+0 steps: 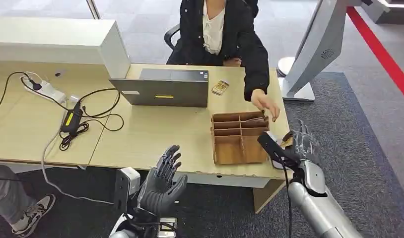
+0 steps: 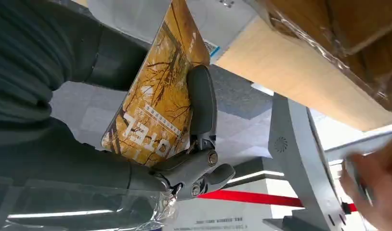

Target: Pass the card to the sensor for recognition and then transmit it.

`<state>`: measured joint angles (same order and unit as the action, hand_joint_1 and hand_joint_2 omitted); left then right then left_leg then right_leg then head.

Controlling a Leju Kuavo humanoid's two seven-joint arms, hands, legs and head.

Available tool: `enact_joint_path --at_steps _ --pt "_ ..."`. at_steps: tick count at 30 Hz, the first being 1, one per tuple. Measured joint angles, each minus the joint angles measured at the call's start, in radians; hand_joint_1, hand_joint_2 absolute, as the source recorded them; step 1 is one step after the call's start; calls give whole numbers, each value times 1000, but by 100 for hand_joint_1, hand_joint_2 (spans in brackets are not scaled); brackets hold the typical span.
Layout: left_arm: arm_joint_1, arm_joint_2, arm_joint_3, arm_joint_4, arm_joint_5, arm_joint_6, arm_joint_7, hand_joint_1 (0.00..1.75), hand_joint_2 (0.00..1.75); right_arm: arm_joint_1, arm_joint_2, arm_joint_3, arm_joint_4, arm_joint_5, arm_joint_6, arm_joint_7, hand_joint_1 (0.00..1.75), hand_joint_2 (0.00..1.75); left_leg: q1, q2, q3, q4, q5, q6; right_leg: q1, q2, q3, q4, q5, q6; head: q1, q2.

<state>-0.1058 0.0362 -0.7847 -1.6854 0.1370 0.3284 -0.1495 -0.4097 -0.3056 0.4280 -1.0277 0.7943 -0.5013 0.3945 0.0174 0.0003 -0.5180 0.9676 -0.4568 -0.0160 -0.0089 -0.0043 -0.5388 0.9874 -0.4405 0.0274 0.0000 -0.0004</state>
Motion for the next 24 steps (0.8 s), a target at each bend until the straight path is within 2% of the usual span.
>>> enact_joint_path --at_steps 9,24 --pt "0 5 0 -2 3 -1 3 0 175 28 -10 -15 14 31 23 44 175 175 0 0 0 0 0 0 0 0 0 0 0 0 0 0" --pt "2 14 -1 -20 0 17 13 0 175 39 -14 -34 47 37 68 48 175 175 0 0 0 0 0 0 0 0 1 0 0 0 0 0"
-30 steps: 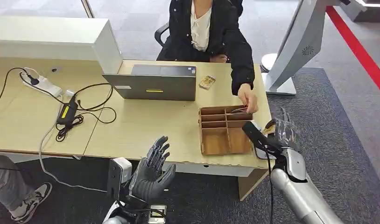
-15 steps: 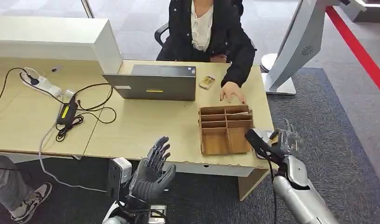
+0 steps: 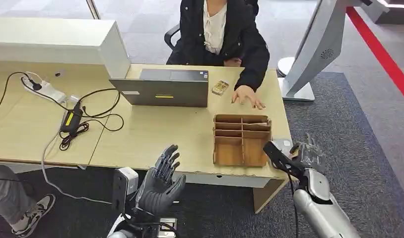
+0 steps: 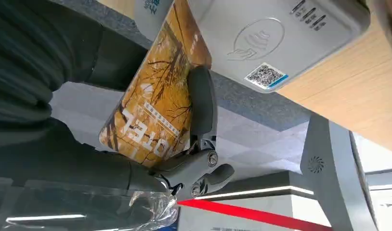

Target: Pass the card to the sensor for recognition and then transmit it.

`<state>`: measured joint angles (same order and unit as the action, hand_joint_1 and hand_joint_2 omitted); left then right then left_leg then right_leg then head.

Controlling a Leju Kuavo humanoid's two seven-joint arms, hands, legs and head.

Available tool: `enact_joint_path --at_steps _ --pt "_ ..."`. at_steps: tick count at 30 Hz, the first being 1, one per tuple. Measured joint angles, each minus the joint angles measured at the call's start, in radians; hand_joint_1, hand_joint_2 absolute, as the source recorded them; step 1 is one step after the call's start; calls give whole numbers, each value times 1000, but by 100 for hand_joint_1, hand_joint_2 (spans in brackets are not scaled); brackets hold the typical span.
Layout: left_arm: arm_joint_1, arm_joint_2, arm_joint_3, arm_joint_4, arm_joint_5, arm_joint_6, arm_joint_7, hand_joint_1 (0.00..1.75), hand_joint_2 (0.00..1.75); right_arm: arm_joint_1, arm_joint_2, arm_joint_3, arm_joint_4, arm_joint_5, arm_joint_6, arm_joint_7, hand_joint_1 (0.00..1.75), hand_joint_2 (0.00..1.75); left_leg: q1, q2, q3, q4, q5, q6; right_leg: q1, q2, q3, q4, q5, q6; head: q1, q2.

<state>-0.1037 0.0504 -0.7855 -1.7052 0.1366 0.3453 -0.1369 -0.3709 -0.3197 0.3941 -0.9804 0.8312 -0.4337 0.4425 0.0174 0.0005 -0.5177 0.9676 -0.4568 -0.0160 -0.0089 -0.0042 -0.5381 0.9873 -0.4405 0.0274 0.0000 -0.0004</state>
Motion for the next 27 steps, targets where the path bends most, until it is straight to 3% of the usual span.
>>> enact_joint_path --at_steps 8,19,27 --pt "3 7 0 -9 -1 3 6 0 175 -8 5 0 21 -7 40 0 175 175 0 0 3 0 0 0 0 0 2 0 0 0 0 0" --pt "5 14 0 -16 0 5 7 0 175 -13 9 0 33 -10 20 0 175 175 0 0 3 0 1 1 0 0 4 0 1 1 0 0" --pt "4 14 -3 -16 0 -17 0 0 175 -21 7 1 -33 35 16 13 175 175 0 0 2 0 1 1 0 0 3 0 1 1 0 0"
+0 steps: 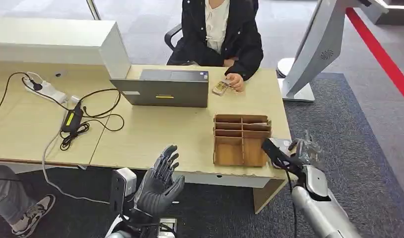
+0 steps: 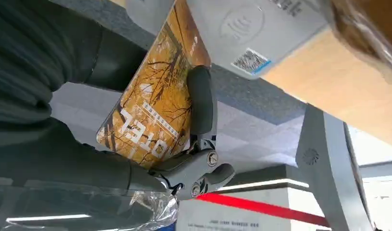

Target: Pass the card to the sensor for recognition and then transmit it.

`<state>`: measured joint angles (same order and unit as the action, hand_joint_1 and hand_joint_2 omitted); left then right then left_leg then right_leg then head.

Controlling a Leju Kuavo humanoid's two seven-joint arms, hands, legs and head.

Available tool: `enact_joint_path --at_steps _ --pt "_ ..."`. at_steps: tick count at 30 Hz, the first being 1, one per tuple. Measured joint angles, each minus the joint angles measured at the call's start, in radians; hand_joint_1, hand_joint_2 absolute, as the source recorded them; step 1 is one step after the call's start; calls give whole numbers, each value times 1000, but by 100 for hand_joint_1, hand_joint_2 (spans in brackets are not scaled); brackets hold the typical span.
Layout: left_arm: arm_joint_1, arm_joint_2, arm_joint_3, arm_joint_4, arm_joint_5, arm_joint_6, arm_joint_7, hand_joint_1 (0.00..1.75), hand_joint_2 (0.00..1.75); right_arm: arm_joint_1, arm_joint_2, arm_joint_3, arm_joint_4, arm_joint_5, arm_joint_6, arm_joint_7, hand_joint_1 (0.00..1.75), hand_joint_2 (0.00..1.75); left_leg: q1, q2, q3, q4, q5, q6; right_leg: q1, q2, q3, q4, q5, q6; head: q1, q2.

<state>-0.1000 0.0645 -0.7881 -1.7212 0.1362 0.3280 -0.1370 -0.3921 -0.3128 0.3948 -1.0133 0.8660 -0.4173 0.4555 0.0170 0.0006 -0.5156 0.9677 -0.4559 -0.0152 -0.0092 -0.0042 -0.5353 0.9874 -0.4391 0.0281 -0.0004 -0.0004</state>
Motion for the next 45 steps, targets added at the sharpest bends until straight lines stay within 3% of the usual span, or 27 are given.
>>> enact_joint_path --at_steps 11,22,32,45 --pt "-15 0 -6 4 -3 -30 -14 0 175 -94 -11 10 -228 74 2 -10 175 175 0 2 -2 0 1 0 0 1 -4 0 1 0 0 0" --pt "-43 -19 -16 25 6 -77 -36 0 175 -264 12 92 -285 90 119 -58 175 175 0 0 -5 0 2 1 0 0 -4 0 2 0 0 0" --pt "-57 -40 -19 45 5 -104 -55 0 175 -436 111 190 -79 34 143 -143 175 175 0 -1 -6 0 3 1 0 0 -5 1 2 0 1 0" --pt "-43 -63 -19 54 -15 -125 -48 0 175 -574 213 267 266 -38 106 -164 175 175 0 -1 -7 0 3 1 0 0 -6 1 2 0 0 0"
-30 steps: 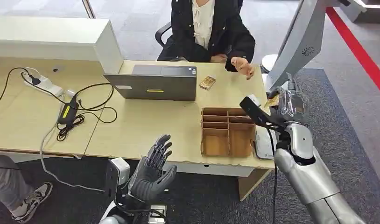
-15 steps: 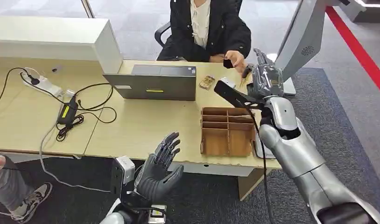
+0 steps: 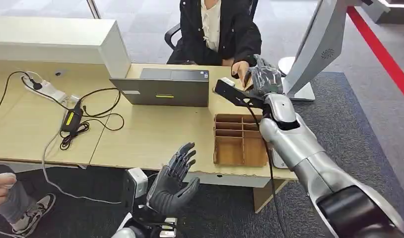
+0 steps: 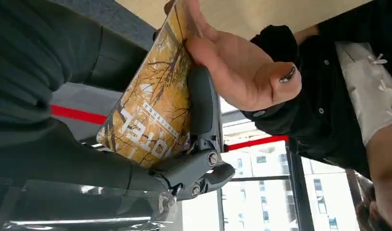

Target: Pass the card to the sensor for recognition and then transmit it.

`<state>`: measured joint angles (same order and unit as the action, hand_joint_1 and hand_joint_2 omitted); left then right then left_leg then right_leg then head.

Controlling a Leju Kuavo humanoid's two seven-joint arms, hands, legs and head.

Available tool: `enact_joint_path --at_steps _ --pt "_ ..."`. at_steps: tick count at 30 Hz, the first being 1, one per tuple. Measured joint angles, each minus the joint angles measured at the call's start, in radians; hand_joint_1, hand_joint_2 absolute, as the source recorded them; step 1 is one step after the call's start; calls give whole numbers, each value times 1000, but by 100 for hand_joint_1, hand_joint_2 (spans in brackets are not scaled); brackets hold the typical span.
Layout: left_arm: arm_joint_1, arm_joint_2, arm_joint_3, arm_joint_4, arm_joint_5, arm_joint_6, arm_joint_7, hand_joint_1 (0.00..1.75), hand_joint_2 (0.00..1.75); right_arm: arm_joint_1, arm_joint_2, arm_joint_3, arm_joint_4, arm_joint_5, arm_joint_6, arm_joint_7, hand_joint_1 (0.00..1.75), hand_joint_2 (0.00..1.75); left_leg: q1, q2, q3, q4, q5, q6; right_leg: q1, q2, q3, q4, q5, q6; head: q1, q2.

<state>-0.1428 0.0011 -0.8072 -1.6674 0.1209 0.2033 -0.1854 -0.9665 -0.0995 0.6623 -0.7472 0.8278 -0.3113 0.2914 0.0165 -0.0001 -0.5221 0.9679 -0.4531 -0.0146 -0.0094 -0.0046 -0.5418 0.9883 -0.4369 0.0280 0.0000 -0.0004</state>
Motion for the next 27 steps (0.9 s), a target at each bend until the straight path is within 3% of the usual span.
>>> enact_joint_path --at_steps 1,2,3,4,10,18,23,27 --pt "0 0 0 0 0 0 0 0 175 -4 2 2 15 -3 0 0 138 175 0 0 0 0 0 0 0 0 0 0 0 0 0 0" --pt "1 0 0 1 0 -1 0 0 175 -7 6 6 32 -5 -1 0 26 175 0 0 0 0 0 0 0 0 0 0 0 0 0 0" --pt "1 0 0 1 0 -1 0 0 175 -9 8 9 43 -6 -2 0 7 175 0 0 0 0 0 0 0 0 0 0 0 0 0 0" --pt "1 0 0 2 0 -2 0 0 175 -9 10 10 52 -8 -2 0 0 175 0 0 0 0 0 0 0 0 0 0 0 0 0 0" --pt "2 0 0 8 0 -13 -5 0 175 -20 27 24 117 -18 -27 -13 0 175 0 0 0 0 0 0 0 0 0 0 0 0 0 0" --pt "8 2 0 14 3 0 -15 0 175 -22 35 33 146 -138 -114 -73 0 175 0 0 0 0 0 0 0 0 0 0 1 0 0 0" --pt "22 4 0 13 2 61 -12 0 175 -8 31 34 88 -255 -163 -117 0 175 0 1 1 0 0 0 0 0 0 0 1 0 0 0" --pt "32 8 0 12 1 110 -8 0 175 53 12 30 -39 -422 -167 -173 0 175 0 0 1 0 0 0 0 0 0 0 1 0 0 0"
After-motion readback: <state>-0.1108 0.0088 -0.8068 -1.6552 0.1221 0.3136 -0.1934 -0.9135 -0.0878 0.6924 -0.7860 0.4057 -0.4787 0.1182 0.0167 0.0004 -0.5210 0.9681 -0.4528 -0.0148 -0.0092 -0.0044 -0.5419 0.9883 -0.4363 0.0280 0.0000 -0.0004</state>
